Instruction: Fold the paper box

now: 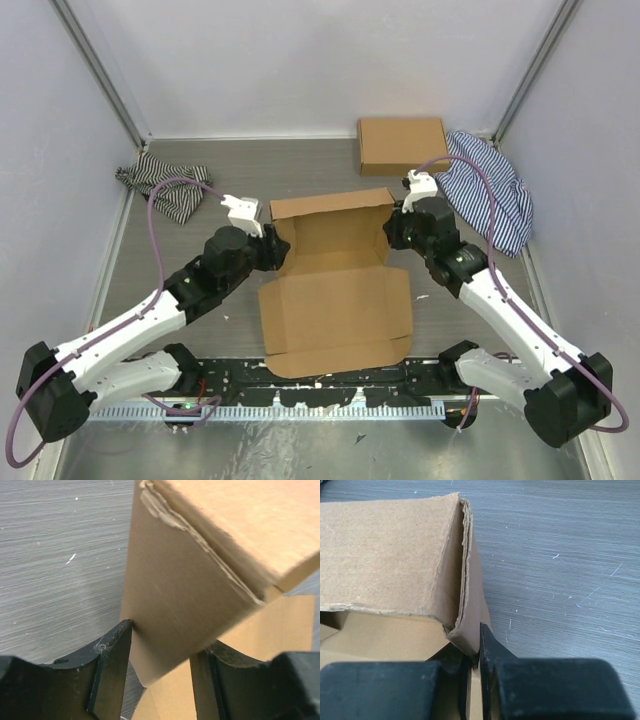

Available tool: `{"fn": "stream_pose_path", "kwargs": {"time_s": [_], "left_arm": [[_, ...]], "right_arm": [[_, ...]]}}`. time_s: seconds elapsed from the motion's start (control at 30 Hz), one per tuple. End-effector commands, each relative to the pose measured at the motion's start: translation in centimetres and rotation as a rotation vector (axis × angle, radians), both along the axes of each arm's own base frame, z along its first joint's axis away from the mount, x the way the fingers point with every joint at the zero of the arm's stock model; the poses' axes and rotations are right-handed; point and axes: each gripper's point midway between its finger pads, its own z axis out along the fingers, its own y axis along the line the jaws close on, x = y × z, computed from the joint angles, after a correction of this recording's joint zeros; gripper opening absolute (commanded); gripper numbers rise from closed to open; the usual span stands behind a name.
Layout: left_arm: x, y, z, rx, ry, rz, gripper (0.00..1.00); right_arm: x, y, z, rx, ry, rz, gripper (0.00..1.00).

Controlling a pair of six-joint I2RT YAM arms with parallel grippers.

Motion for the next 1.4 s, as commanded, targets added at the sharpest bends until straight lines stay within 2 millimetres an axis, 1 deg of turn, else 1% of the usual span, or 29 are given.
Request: {"fn": "stream_pose_path", "kwargs": {"time_s": [0.0,0.17,0.27,0.37,0.43,0.5,0.53,0.6,0.63,0.73,0.83,0.9,1.03,1.13,1.37], "left_arm": [[1.3,1.4,1.0,0.043,-0.047,0.122,0.52],[1.6,2.2,0.3,0.063,-0.049,0.190,0.40],[1.7,2.5,0.3,0.083,-0.052,0.221,0.31],[2.1,3.1,0.4,0.125,-0.048,0.272,0.24],[2.2,3.8,0.4,0.178,-0.036,0.316,0.16],[2.3,4.5,0.4,0.240,-0.028,0.364,0.05],[2.3,4.7,0.5,0.276,-0.027,0.384,0.01],[2.3,5.2,0.9,0.360,-0.040,0.424,0.00],[2.4,5.0,1.5,0.389,-0.054,0.436,0.00],[2.2,4.7,2.3,0.489,-0.091,0.470,0.00],[2.0,4.4,2.4,0.600,-0.119,0.492,0.00],[1.8,4.5,2.8,0.676,-0.149,0.518,0.00],[1.7,4.7,2.8,0.803,-0.169,0.548,0.00],[1.5,5.0,2.6,0.842,-0.161,0.575,0.00],[1.0,4.8,2.1,0.746,-0.108,0.583,0.00]], "right_arm": [[0.4,1.0,5.2,0.126,-0.168,-0.028,0.01],[-0.1,1.3,5.5,0.146,-0.184,-0.039,0.01],[-0.3,1.5,5.5,0.149,-0.186,-0.042,0.01],[-0.5,1.8,5.6,0.151,-0.188,-0.046,0.01],[-0.7,2.1,5.8,0.157,-0.189,-0.041,0.01],[-0.7,2.2,5.8,0.160,-0.186,-0.046,0.01],[-0.7,2.3,5.8,0.161,-0.181,-0.049,0.01],[-0.6,2.2,5.6,0.150,-0.169,-0.072,0.01],[-0.5,2.2,5.7,0.149,-0.169,-0.077,0.01],[-0.2,2.3,5.4,0.141,-0.147,-0.099,0.01],[0.1,2.3,5.0,0.120,-0.115,-0.135,0.01],[0.3,2.2,4.8,0.106,-0.099,-0.154,0.01],[0.4,2.3,4.6,0.102,-0.077,-0.181,0.01],[0.5,2.4,4.5,0.101,-0.062,-0.204,0.01],[0.8,2.8,4.7,0.115,-0.058,-0.215,0.01]]}}
